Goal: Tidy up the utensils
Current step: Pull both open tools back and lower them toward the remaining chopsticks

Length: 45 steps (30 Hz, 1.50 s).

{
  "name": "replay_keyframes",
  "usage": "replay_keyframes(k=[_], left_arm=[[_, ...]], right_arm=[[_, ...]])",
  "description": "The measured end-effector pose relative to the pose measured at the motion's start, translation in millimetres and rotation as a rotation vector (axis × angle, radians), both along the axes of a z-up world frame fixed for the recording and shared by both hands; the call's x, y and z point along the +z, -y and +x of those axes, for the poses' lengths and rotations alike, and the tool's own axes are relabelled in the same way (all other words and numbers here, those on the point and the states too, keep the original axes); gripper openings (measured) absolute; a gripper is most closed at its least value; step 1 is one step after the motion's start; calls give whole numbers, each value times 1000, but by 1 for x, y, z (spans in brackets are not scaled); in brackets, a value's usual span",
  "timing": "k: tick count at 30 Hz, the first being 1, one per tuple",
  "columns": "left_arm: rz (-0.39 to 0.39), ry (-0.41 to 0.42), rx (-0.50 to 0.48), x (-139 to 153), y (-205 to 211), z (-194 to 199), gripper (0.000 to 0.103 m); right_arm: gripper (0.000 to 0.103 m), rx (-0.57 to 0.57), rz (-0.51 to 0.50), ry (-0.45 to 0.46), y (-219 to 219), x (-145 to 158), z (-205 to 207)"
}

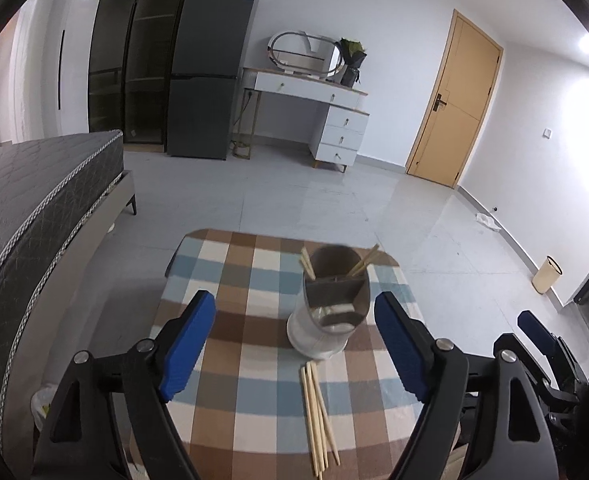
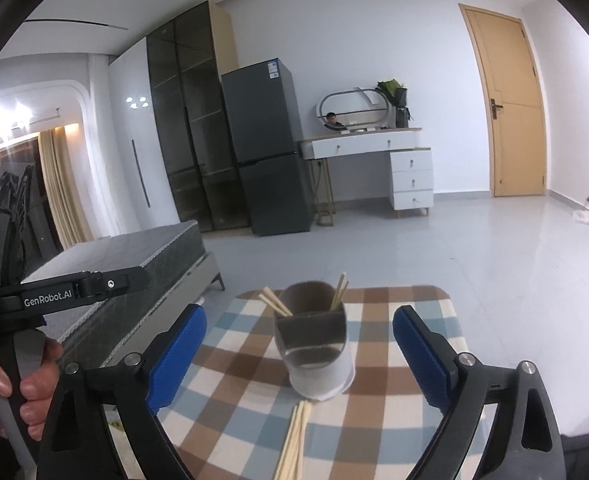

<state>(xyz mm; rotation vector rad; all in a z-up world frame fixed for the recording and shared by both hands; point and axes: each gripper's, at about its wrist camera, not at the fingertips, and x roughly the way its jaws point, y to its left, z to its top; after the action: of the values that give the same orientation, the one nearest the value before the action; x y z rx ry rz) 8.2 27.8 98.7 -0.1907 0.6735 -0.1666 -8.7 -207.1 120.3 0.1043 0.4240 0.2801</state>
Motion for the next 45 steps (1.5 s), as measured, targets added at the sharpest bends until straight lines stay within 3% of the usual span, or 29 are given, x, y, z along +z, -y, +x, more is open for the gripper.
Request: replay_keyframes(k=[4, 11, 23, 38, 45], left_arm=[[0, 1, 13, -12, -2, -9, 78], [28, 31, 37, -34, 1, -21, 78], [61, 13, 35, -70, 10, -6, 78], [71, -124, 41, -129, 15, 36, 79], [90, -191, 52, -158, 11, 52, 79]], right_arm=[[103, 13, -4, -7, -8, -14, -17], [103, 17, -24, -41, -16, -43, -34], [103, -24, -29, -114, -8, -82, -23], [97, -24, -86, -284, -11, -130, 19], [95, -43, -109, -420, -15, -164, 48]])
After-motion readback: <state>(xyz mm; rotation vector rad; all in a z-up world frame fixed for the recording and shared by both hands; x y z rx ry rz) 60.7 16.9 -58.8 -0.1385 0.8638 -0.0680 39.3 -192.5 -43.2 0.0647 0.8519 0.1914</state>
